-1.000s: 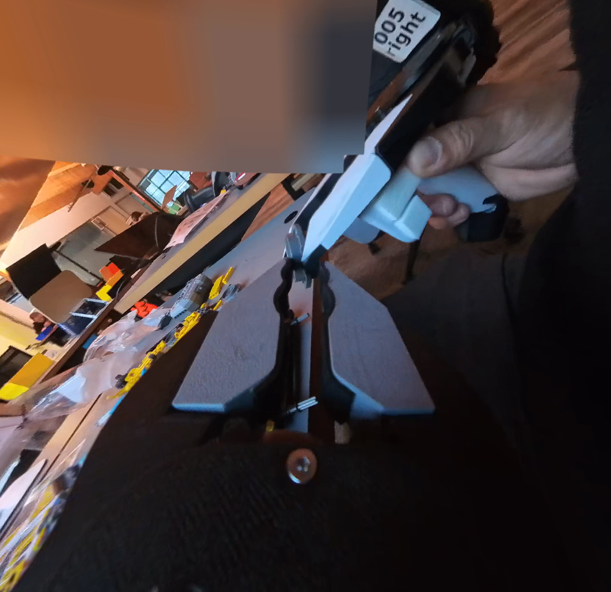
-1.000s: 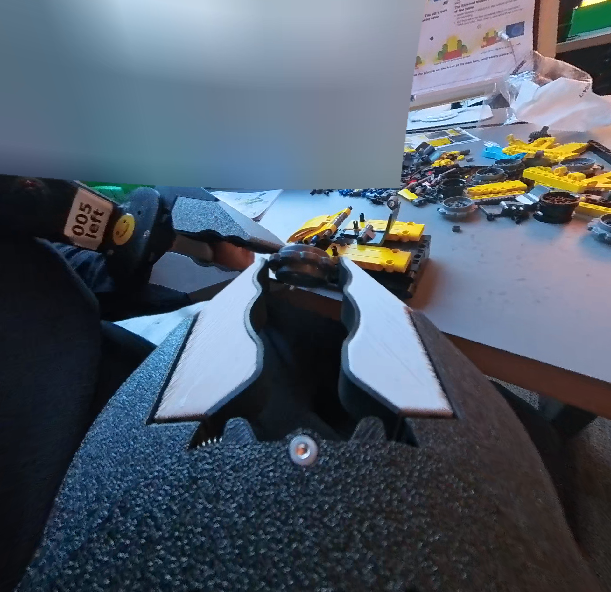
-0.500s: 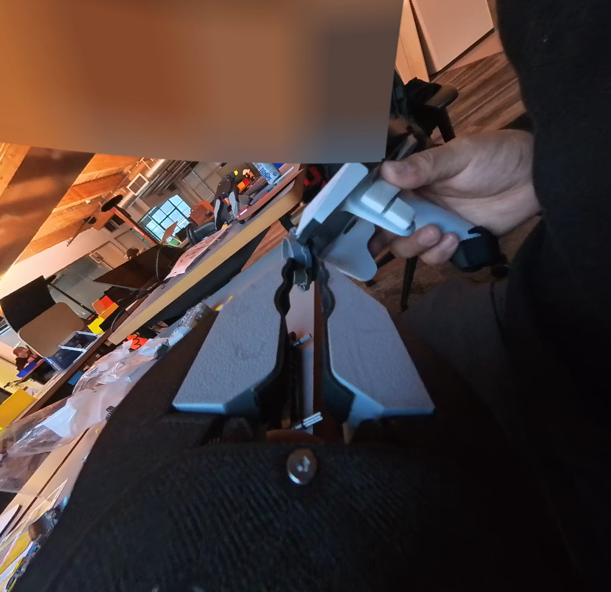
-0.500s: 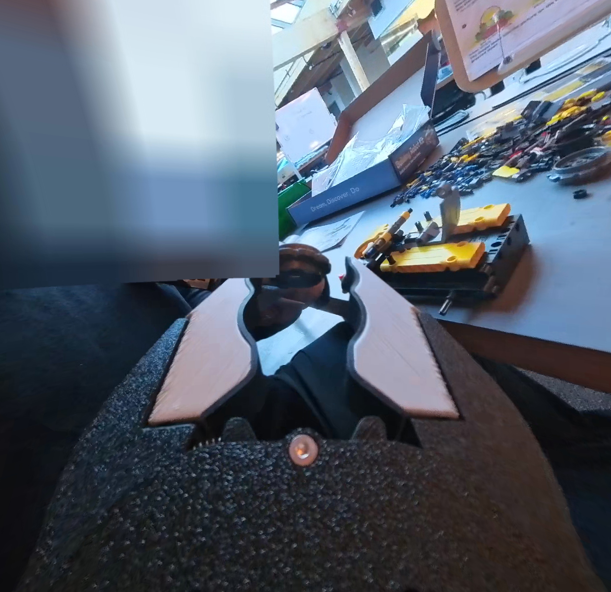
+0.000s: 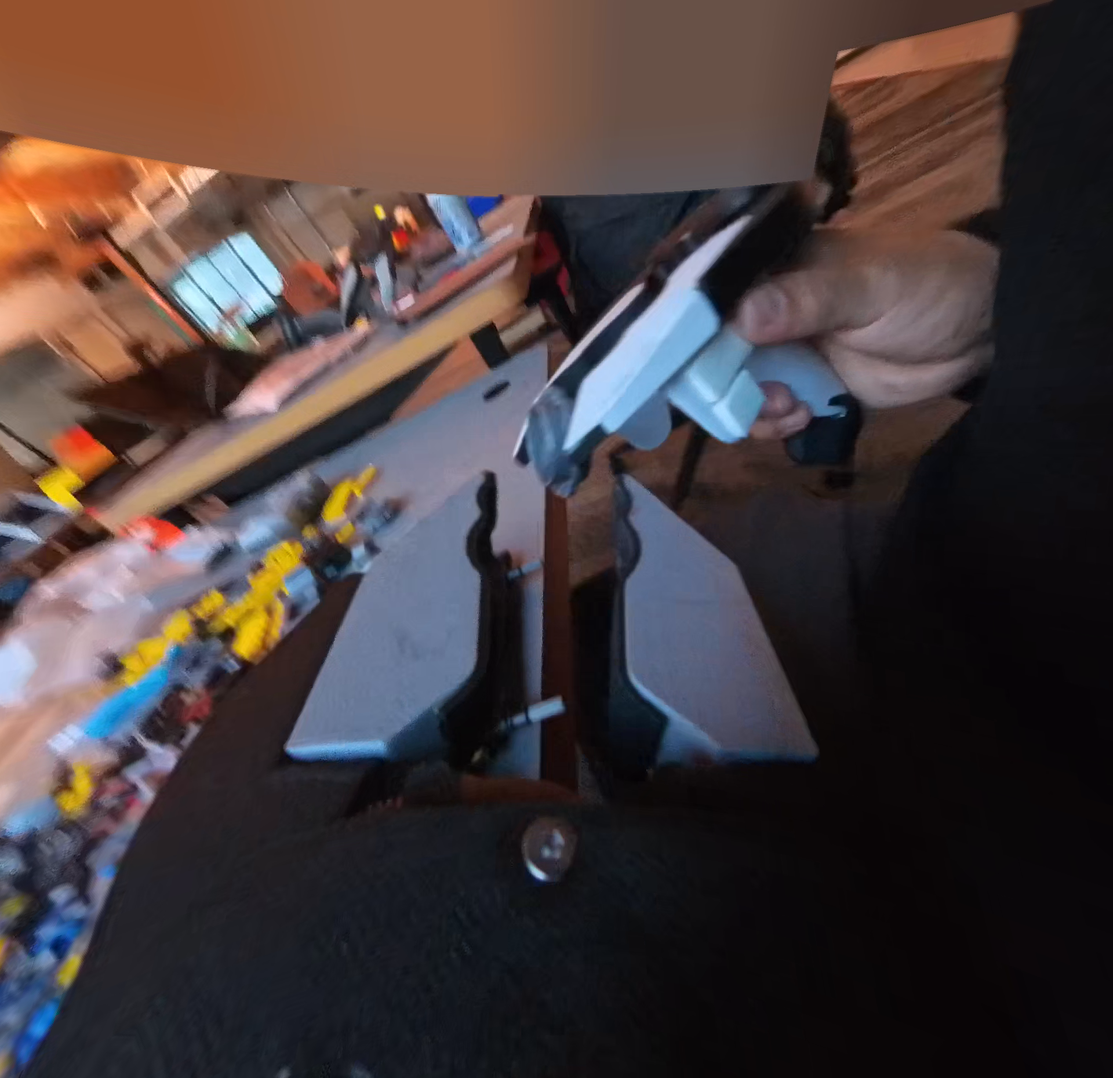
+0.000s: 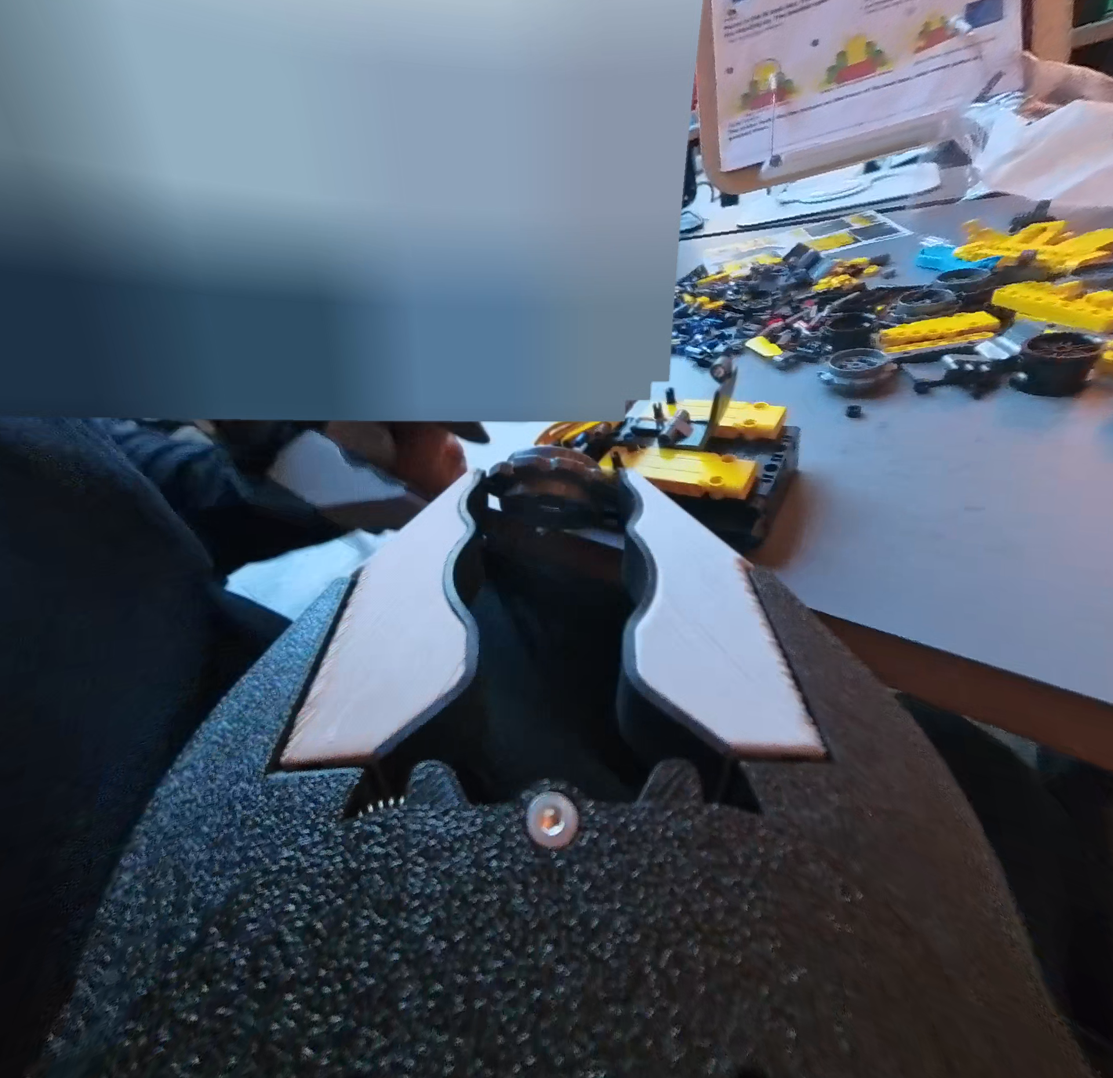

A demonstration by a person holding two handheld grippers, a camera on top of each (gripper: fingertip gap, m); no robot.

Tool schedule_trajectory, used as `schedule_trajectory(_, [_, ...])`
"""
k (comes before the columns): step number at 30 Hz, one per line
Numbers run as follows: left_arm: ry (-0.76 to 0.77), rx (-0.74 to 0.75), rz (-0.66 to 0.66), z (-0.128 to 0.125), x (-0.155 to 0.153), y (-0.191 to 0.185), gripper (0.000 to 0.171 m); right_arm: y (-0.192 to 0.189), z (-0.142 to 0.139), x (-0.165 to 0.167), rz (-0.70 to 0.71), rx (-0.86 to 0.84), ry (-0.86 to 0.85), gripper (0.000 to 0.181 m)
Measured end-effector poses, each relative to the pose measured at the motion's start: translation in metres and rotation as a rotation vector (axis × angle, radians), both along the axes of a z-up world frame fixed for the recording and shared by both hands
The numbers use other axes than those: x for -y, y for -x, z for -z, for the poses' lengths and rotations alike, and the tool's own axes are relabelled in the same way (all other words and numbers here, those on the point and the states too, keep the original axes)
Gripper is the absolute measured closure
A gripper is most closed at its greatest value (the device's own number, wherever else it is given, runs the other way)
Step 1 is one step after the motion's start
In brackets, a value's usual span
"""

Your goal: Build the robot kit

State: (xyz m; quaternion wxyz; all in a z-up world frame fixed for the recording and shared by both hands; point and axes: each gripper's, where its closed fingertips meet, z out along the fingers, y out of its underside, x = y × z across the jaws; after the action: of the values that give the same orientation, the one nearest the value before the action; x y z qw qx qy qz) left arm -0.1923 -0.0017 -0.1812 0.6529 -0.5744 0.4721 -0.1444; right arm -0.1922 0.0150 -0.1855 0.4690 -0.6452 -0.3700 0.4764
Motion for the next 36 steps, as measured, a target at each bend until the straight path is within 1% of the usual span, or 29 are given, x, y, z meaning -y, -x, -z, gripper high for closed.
schedule_trajectory(1, [0.092,0.028,-0.004,-0.001,-0.003,0.010,0.126,-0.001,0.004,-0.001,0.018,0.030,-0.011,0.139])
schedule_trajectory(2, [0.190,0.063,-0.041,-0.003,-0.011,0.024,0.119,-0.003,0.010,-0.004,0.046,0.063,-0.020,0.139])
schedule_trajectory(3, [0.298,0.088,-0.123,-0.004,-0.026,0.043,0.115,-0.005,0.017,-0.007,0.072,0.091,-0.026,0.139])
schedule_trajectory(4, [0.421,0.089,-0.205,-0.001,-0.041,0.060,0.099,-0.006,0.022,-0.009,0.094,0.106,-0.029,0.139])
schedule_trajectory(5, [0.527,0.089,-0.233,0.000,-0.050,0.070,0.083,-0.007,0.025,-0.012,0.115,0.112,-0.033,0.139])
schedule_trajectory(6, [0.613,0.084,-0.239,0.002,-0.057,0.074,0.083,-0.008,0.029,-0.014,0.137,0.116,-0.040,0.139])
schedule_trajectory(8, [0.713,0.047,-0.163,0.009,-0.064,0.069,0.080,-0.007,0.036,-0.018,0.167,0.122,-0.052,0.139])
schedule_trajectory(9, [0.753,0.008,-0.137,0.017,-0.068,0.068,0.075,-0.006,0.040,-0.020,0.177,0.126,-0.054,0.139])
schedule_trajectory(11, [0.840,-0.116,-0.122,0.040,-0.075,0.070,0.075,-0.006,0.049,-0.021,0.190,0.153,-0.054,0.139])
schedule_trajectory(13, [0.929,-0.208,-0.101,0.059,-0.072,0.064,0.074,-0.009,0.056,-0.023,0.214,0.175,-0.051,0.139])
schedule_trajectory(14, [0.951,-0.235,-0.089,0.066,-0.070,0.060,0.076,-0.009,0.058,-0.024,0.215,0.175,-0.045,0.139])
schedule_trajectory(15, [0.940,-0.259,-0.112,0.072,-0.073,0.058,0.073,-0.010,0.060,-0.026,0.218,0.178,-0.037,0.139])
schedule_trajectory(16, [0.931,-0.276,-0.122,0.076,-0.075,0.057,0.079,-0.010,0.062,-0.028,0.221,0.178,-0.030,0.139])
schedule_trajectory(17, [0.935,-0.280,-0.123,0.079,-0.077,0.056,0.082,-0.009,0.062,-0.030,0.221,0.174,-0.023,0.139])
schedule_trajectory(18, [0.939,-0.269,-0.122,0.080,-0.078,0.054,0.080,-0.009,0.063,-0.032,0.226,0.173,-0.017,0.139])
schedule_trajectory(24, [0.913,-0.298,-0.175,0.082,-0.078,0.052,0.081,-0.011,0.063,-0.037,0.247,0.173,-0.016,0.139])
schedule_trajectory(28, [0.870,-0.314,-0.205,0.084,-0.080,0.049,0.082,-0.010,0.071,-0.039,0.248,0.185,0.015,0.139])
schedule_trajectory(36, [0.861,-0.281,-0.244,0.083,-0.081,0.047,0.083,-0.007,0.068,-0.040,0.253,0.194,-0.017,0.139])
